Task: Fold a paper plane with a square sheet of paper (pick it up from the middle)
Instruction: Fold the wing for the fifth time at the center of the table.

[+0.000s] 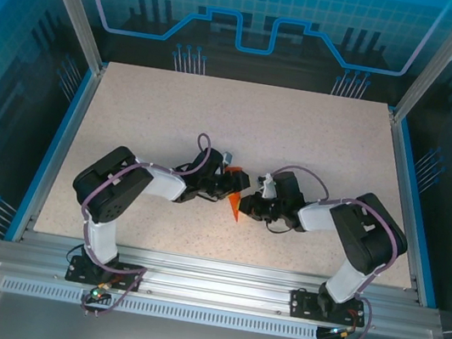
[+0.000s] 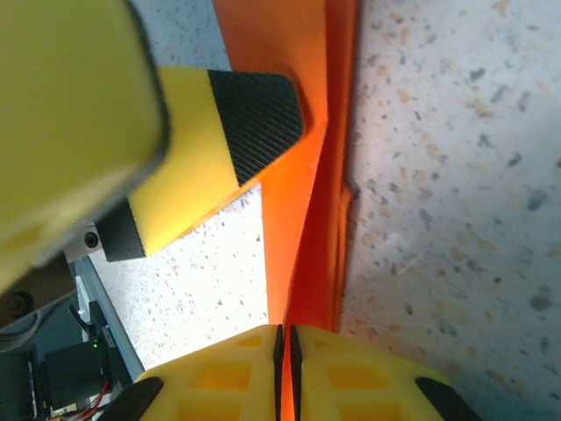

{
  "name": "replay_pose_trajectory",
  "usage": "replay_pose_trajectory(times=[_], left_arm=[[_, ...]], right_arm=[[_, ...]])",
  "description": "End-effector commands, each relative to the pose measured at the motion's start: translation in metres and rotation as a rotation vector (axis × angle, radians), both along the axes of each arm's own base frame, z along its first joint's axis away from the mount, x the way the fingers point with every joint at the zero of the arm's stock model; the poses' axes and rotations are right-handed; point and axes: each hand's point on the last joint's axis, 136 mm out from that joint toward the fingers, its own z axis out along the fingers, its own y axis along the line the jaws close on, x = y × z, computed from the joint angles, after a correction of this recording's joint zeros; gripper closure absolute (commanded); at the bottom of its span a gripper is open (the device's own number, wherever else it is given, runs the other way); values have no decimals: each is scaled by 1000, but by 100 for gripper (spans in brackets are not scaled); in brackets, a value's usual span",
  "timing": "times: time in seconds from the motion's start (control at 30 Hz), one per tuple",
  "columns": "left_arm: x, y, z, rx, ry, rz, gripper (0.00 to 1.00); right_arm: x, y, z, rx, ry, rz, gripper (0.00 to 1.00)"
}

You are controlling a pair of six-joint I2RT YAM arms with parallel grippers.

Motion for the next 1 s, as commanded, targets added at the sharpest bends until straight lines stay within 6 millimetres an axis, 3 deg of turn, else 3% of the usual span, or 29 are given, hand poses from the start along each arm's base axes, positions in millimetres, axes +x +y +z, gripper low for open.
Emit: replay_pose_trajectory(times=[0.0,0.23,0.33,0.47,0.57,0.97], left_arm=[[4,0,-5,12,-10,-6,39],[4,0,-6,17,-3,-10,38],[4,-1,-6,18,-1,-11,39],[5,-2,-5,13,-1,-11,38],[5,-2,-4,11,0,-12,39],[6,-5,0,1,-5,-18,39]], right_arm=[[-3,-7,-9,-55,34,-5,88],[-5,-14,-16,-120,44,-19,91],[-4,-16,-3,-109,-6,-29,90],[-5,-8,19,-107,-79,39,78],[-6,-4,17,-138,-85,62,62],[-3,6,1,-266,-96,105,56]])
